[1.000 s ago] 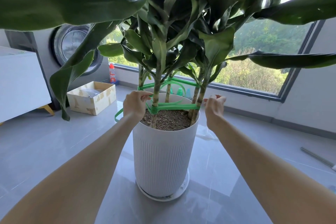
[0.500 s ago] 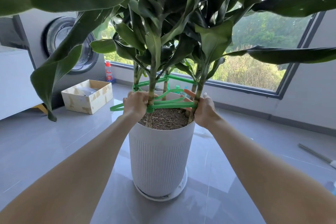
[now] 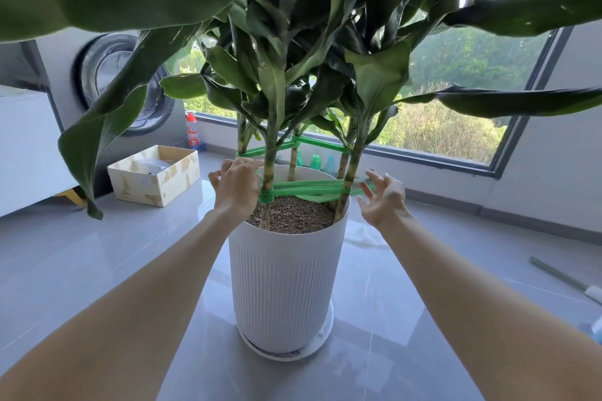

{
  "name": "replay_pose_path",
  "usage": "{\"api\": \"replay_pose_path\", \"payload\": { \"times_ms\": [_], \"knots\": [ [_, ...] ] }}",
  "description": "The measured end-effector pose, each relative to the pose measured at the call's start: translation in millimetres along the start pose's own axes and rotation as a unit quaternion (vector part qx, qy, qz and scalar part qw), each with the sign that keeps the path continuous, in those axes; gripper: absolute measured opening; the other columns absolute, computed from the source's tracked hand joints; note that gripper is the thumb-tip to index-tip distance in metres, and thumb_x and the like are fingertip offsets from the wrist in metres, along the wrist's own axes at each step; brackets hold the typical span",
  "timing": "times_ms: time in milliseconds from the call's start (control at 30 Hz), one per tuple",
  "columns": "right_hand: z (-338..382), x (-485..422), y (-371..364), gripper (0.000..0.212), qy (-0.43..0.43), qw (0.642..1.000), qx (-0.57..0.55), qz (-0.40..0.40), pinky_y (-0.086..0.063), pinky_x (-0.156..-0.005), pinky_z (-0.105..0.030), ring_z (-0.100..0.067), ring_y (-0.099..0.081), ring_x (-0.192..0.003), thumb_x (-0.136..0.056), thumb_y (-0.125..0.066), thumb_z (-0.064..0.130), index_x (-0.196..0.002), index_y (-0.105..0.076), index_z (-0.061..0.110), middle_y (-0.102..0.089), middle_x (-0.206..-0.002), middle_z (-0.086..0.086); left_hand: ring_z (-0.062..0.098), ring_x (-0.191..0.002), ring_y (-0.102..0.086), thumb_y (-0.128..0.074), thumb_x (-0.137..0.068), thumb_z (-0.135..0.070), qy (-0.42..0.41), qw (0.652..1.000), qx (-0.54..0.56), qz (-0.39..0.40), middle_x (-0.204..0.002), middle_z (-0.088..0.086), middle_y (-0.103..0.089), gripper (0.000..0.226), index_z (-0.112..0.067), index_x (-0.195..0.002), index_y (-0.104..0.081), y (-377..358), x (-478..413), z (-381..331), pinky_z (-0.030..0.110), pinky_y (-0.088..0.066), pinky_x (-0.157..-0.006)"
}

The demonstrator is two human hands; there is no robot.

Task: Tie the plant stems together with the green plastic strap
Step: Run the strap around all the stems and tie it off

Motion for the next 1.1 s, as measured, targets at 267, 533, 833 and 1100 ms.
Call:
{"api": "replay_pose_path", "payload": {
  "times_ms": [267, 533, 833, 1100],
  "knots": [
    [22, 14, 31, 0.042, 0.049, 0.975, 0.155, -0.149, -0.025, -0.111, -0.035, -0.020, -0.039, -0.126, -0.101, -0.034, 0.022, -0.140, -0.040, 0.011, -0.043, -0.138, 0.000, 0.025, -0.123, -0.038, -0.049, -0.096, -0.010, 0.020, 1.000, 0.020, -0.008, -0.134, 0.006, -0.053, 0.037, -0.025, -0.130, -0.055, 15, 7, -1, 0.039, -0.025, -0.093],
    [34, 44, 30, 0.050, 0.086, 0.856, 0.490, -0.137, -0.034, -0.107, -0.043, -0.035, -0.029, -0.134, -0.095, -0.038, 0.021, -0.143, -0.035, 0.009, -0.034, -0.149, -0.009, 0.029, -0.124, -0.040, -0.048, -0.096, -0.011, 0.032, 0.999, -0.014, 0.040, -0.135, 0.007, -0.052, 0.039, -0.027, -0.131, -0.053, 20, 17, 1, 0.042, -0.029, -0.095],
    [-32, 86, 26, 0.011, -0.133, 0.837, 0.530, 0.024, -0.039, -0.059, -0.027, -0.016, -0.040, -0.061, -0.095, -0.041, 0.019, -0.087, -0.045, 0.013, -0.050, -0.083, -0.003, 0.028, -0.111, -0.058, -0.048, -0.096, -0.012, 0.049, 0.991, 0.064, 0.111, -0.127, 0.005, -0.062, 0.030, -0.021, -0.119, -0.065, 19, 35, 2, 0.037, -0.048, -0.091],
    [14, 60, -13, 0.047, 0.138, 0.810, 0.569, -0.002, -0.038, -0.095, -0.028, -0.024, -0.040, -0.125, -0.091, -0.044, 0.008, -0.136, -0.048, 0.021, -0.049, -0.138, -0.007, 0.024, -0.091, -0.057, -0.055, -0.094, -0.012, 0.051, 0.986, 0.131, 0.087, -0.114, 0.010, -0.067, 0.024, -0.011, -0.113, -0.068, 22, 34, -4, 0.025, -0.042, -0.075]
  ]
}}
Point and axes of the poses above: each hand's wrist, its own x-axis away from the middle knuckle, its own y-axis out of the back of the hand, z = x × y, the point moved 10 cm from there along -x, towards the middle knuckle
